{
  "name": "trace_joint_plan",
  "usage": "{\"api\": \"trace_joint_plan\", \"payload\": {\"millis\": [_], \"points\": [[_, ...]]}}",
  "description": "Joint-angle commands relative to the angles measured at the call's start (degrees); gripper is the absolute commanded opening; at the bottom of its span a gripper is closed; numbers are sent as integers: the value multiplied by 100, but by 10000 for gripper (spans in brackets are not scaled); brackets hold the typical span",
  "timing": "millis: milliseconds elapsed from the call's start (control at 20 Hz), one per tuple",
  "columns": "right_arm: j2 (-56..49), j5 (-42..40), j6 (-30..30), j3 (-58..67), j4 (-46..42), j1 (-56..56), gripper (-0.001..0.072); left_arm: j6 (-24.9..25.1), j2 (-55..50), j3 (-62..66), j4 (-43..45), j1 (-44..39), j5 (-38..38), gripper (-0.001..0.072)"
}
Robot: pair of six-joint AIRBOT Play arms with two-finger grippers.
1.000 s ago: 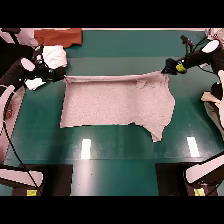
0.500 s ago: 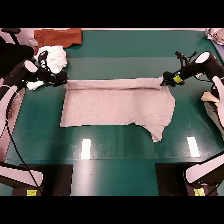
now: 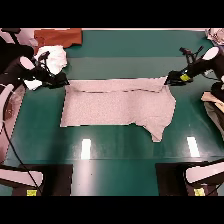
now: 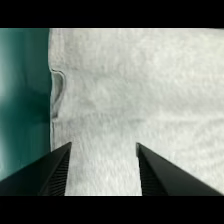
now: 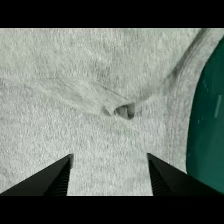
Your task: Fold the shirts.
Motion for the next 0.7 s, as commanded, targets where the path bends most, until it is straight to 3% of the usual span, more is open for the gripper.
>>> {"api": "trace_joint_plan", "payload": {"millis": [0, 250, 400, 450, 500, 650], "points": [[758, 470, 94, -133, -210, -48, 623, 136, 656, 55, 413, 4, -658, 483], [1921, 616, 90, -1934, -63, -479, 624, -59, 1928, -1320, 874, 142, -1064, 483], [2636, 437, -140, -3241, 964, -1150, 624, -74, 2514, -2476, 715, 337, -1014, 483], [2837, 378, -234, -3615, 1342, -1377, 624, -17, 2621, -2730, 553, 409, -986, 512], [3012, 374, -332, -3969, 1646, -1569, 624, 111, 2667, -2922, 304, 474, -988, 603], [3526, 297, -367, -4769, 1751, -1838, 623, 413, 2680, -3272, -61, 503, -1010, 614]]}}
